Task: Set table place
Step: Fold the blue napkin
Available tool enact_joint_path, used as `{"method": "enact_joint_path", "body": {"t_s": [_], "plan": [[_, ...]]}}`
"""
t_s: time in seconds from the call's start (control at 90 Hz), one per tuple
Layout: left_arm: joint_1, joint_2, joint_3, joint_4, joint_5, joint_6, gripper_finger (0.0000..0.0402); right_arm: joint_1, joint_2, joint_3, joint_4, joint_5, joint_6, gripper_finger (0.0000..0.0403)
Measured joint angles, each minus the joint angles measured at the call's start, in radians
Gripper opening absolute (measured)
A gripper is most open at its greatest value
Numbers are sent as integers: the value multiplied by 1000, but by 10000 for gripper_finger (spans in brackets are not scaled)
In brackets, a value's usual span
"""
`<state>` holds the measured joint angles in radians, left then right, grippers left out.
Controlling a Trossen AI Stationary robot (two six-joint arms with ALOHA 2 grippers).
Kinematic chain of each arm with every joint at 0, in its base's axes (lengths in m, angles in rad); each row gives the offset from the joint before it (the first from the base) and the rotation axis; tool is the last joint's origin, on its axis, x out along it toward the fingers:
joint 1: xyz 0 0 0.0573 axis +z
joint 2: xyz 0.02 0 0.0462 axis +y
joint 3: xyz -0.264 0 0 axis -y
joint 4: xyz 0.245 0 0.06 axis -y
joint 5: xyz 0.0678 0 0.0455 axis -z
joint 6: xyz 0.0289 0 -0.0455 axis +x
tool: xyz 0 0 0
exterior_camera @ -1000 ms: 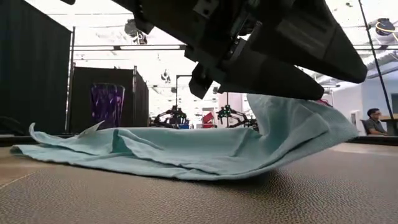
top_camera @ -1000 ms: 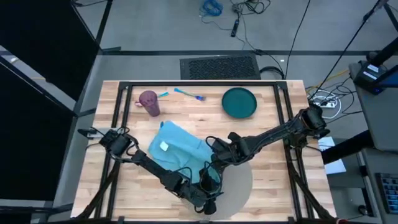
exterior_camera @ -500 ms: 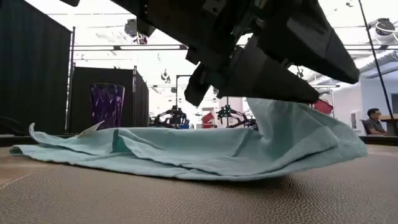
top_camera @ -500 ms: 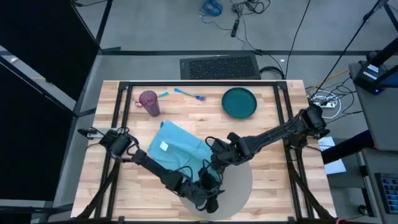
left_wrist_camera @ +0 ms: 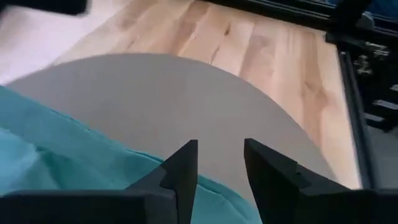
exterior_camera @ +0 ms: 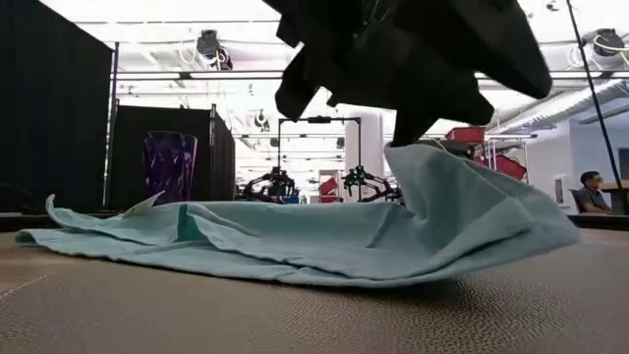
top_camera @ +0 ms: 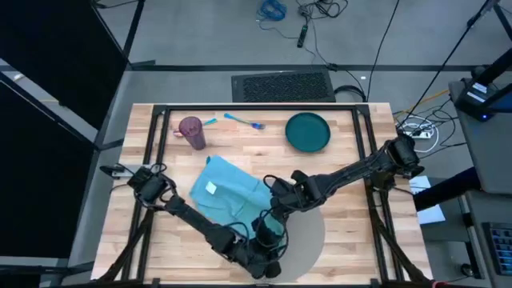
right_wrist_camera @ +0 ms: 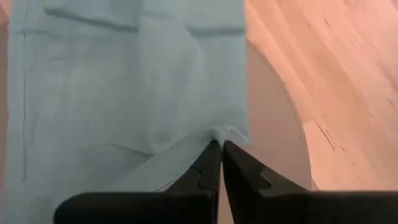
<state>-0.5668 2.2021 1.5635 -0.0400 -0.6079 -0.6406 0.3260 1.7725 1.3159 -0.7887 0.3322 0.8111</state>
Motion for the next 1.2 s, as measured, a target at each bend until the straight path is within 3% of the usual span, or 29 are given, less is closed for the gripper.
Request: {"method": "enact_joint_path", "body": {"t_s": [0.333,1.2], "plan": [[21,0,0,-118,4,-94,116,0,0,0,1,-21,-11,0],[76,35,0,-152,41,-307,116,-13,0,0,32,-22,-46,0]]}}
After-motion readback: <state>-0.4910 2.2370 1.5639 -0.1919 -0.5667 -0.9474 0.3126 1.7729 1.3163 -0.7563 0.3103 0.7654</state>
